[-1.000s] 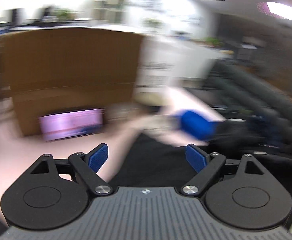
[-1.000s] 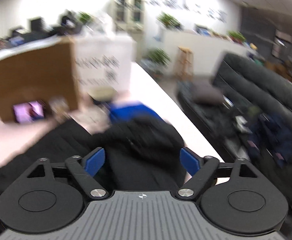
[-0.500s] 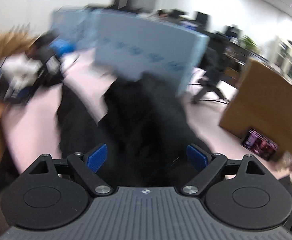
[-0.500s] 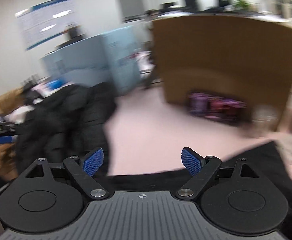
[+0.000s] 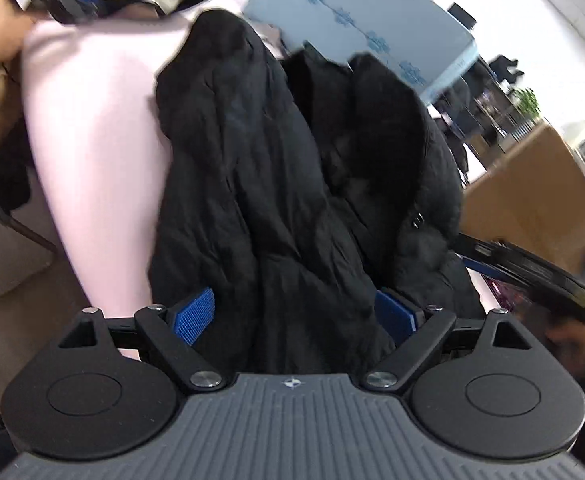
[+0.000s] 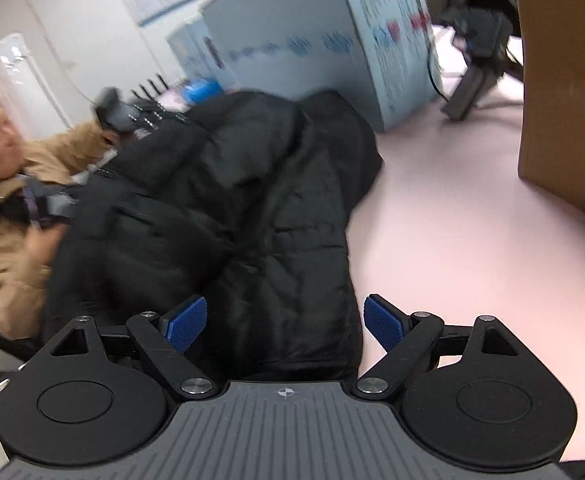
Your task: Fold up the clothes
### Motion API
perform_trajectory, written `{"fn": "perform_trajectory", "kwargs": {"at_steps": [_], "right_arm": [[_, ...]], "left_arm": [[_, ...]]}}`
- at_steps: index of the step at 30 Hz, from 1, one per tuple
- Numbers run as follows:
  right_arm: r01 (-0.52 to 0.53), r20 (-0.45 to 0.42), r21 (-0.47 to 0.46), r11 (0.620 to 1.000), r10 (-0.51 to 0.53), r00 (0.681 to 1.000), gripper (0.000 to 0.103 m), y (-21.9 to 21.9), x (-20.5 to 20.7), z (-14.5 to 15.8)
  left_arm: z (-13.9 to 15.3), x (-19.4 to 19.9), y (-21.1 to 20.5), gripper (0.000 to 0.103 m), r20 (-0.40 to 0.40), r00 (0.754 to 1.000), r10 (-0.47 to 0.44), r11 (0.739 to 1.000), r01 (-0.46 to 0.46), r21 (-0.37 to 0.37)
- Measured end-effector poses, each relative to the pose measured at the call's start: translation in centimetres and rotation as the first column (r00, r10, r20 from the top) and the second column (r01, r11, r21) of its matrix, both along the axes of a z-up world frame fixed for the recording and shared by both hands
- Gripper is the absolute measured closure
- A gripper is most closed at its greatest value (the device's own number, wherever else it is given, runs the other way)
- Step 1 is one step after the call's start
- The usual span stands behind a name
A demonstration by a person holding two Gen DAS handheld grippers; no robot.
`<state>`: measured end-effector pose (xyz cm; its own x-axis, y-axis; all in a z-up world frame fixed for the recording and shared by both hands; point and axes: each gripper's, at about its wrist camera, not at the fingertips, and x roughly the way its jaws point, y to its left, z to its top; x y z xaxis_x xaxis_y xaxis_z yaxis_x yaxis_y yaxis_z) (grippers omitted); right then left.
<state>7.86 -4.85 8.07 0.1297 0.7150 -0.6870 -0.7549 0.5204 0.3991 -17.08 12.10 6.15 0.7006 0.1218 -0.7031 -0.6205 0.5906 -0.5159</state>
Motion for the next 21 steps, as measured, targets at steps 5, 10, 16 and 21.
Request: {"fn": "perform_trajectory", "kwargs": {"at_steps": [5,10,16,21], "right_arm": [[0.055,-0.131,-0.015,0.998,-0.056,0.990,0.018,2.1,0.6,-2.5],[0.027,-0.138,-0.005,1.000,-0.028,0.990,0.094,3.2,-1.1,-3.0],[0.084,-0.156,0.185,0.979,-0.055,0.986,0.099,-0.1,-2.8,0.1],[0.159,-0.102,0.401,0.902,-0.128,0.987,0.099,-6.6,-2.6,6.1]], "left_arm": [[-1.0,1.3,1.3,0.015,0.067,0.998,0.001,0.995,0.006,-0.101],[-4.4,3.6,1.3,0.013,0.026,0.999,-0.030,0.989,0.034,-0.144],[-3.5,6.2,0.0,0.083,0.035,0.990,-0.134,0.990,0.135,-0.046],[2.2,6.6,-0.7,0.092,0.160,0.973,-0.169,0.978,0.146,0.148]]}}
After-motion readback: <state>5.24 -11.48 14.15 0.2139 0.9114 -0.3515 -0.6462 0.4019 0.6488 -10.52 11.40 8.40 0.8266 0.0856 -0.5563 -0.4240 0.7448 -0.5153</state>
